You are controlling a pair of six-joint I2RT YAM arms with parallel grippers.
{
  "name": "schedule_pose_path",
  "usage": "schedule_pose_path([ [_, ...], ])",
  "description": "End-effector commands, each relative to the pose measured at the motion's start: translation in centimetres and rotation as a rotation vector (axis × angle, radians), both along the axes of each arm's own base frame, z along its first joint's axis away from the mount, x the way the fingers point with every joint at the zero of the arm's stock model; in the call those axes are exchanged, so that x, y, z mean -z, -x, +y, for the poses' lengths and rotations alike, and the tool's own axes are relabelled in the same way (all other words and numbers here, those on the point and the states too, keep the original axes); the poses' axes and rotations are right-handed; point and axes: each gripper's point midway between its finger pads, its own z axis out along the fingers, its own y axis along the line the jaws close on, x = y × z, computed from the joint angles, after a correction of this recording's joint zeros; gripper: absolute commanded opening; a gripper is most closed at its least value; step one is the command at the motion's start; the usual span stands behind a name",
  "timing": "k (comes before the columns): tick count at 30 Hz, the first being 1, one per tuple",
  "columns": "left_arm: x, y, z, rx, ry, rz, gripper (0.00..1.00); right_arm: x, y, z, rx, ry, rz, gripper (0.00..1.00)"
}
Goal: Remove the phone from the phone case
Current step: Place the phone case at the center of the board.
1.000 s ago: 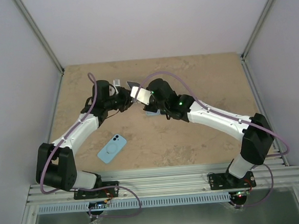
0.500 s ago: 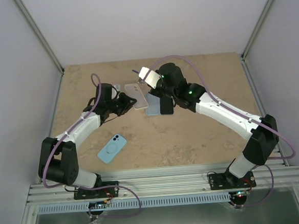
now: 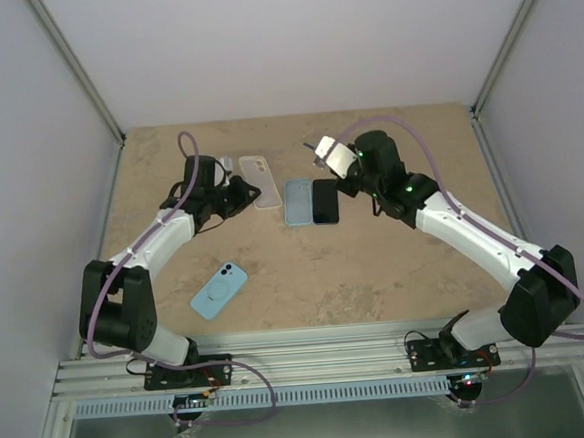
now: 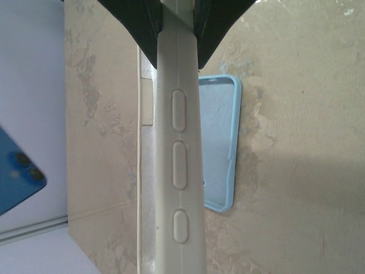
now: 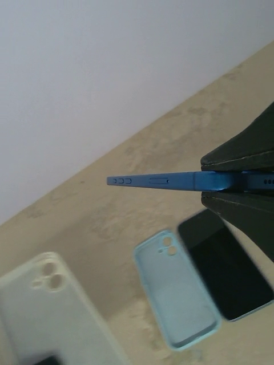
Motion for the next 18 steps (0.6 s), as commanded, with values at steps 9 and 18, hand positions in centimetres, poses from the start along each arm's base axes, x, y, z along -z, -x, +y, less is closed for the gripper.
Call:
schedule_pose_path([
  [9, -1.0, -1.8, -0.1, 0.035, -0.018, -0.026, 0.00, 5.8, 0.3, -6.5, 0.080, 0.207, -0.148, 0.01],
  [18, -1.2, -2.2, 0.6, 0.012, -0.015, -0.025, 0.00, 10.2, 0.3, -7.9, 0.098, 0.321, -0.185, 0.01],
])
